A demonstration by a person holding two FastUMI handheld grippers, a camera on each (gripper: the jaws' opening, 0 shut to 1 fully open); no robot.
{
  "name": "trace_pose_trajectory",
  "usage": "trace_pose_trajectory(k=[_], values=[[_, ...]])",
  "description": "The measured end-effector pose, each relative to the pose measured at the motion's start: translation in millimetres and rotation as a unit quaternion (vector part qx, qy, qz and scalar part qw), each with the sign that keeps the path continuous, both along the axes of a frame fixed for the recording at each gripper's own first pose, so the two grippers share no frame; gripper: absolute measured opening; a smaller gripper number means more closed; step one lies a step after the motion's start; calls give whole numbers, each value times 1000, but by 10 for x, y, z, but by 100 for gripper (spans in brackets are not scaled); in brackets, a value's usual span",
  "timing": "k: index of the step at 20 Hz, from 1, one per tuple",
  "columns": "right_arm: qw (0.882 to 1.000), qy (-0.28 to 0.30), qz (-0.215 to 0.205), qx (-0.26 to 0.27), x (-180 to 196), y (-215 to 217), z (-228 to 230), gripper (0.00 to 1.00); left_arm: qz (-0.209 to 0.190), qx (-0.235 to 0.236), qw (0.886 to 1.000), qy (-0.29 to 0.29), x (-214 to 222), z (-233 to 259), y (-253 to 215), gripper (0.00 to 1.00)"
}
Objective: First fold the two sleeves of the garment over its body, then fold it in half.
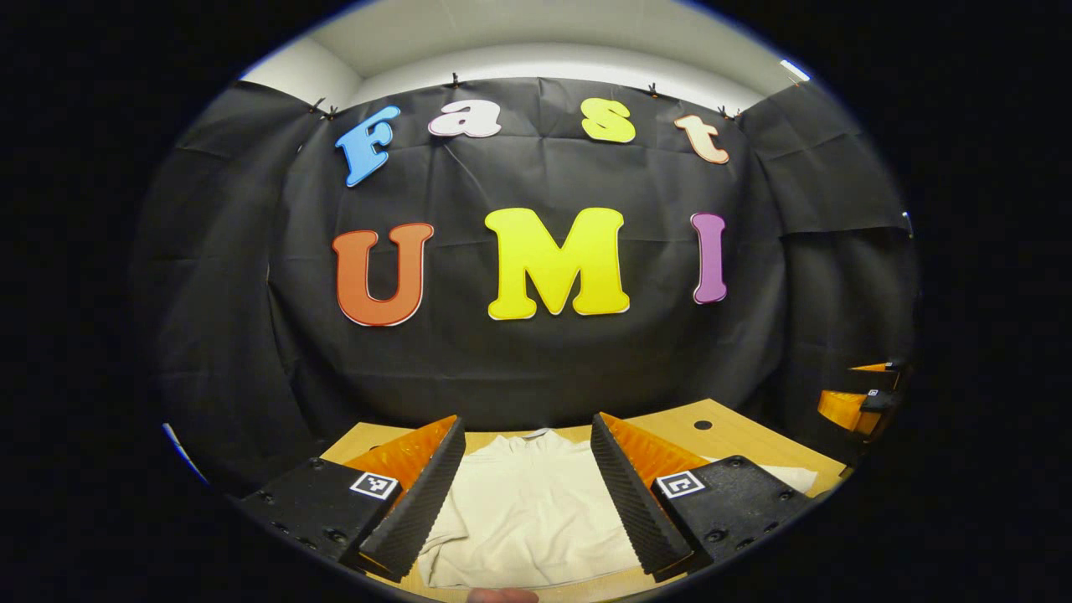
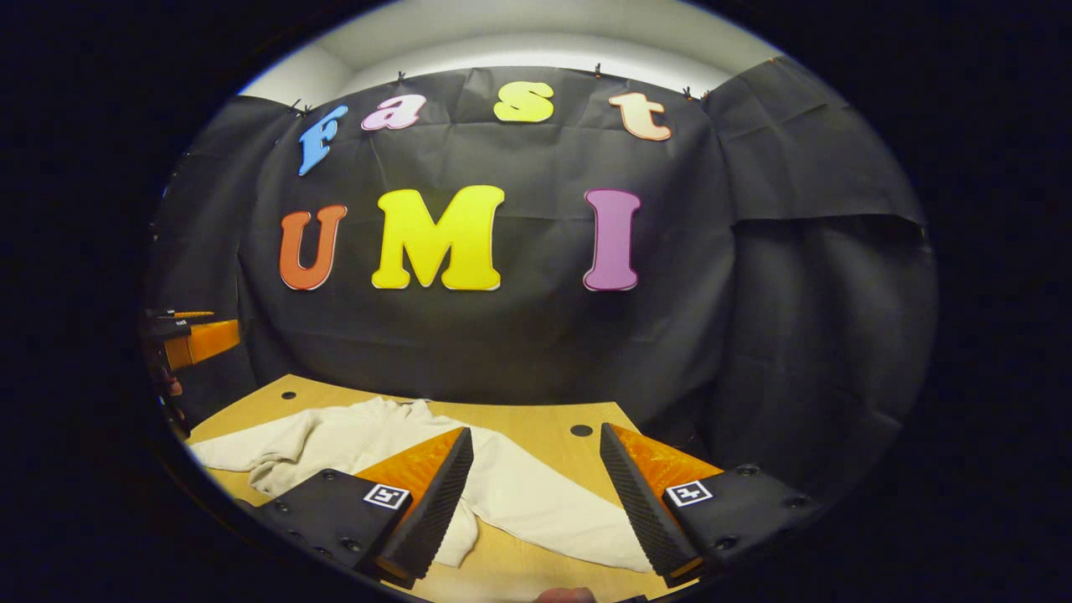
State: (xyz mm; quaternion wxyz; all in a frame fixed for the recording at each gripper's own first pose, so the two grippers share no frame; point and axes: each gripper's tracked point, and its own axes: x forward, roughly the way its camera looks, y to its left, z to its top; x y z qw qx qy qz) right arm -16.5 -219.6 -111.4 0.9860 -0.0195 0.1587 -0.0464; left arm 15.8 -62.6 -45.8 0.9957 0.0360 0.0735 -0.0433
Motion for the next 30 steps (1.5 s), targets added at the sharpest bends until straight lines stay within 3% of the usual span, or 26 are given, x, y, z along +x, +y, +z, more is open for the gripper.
trace_pose_trajectory(k=[7,12,18,24,30], values=[[991,131,-41,8,-264,-842,-1071,95,-35,11,999,35,12,-233,-338,96],[979,194,-48,24,-368,-1157,-1645,95,-42,32,997,60,37,-419,-425,97],[957,284,-56,31,-474,-1483,-2436,94,-46,40,994,91,29,-598,-478,98],[946,313,-72,32,-450,-1679,-2761,95,-49,51,992,104,14,-657,-486,98],[946,309,-78,56,-481,-1648,-2782,95,-72,26,993,88,-1,-564,-569,98]])
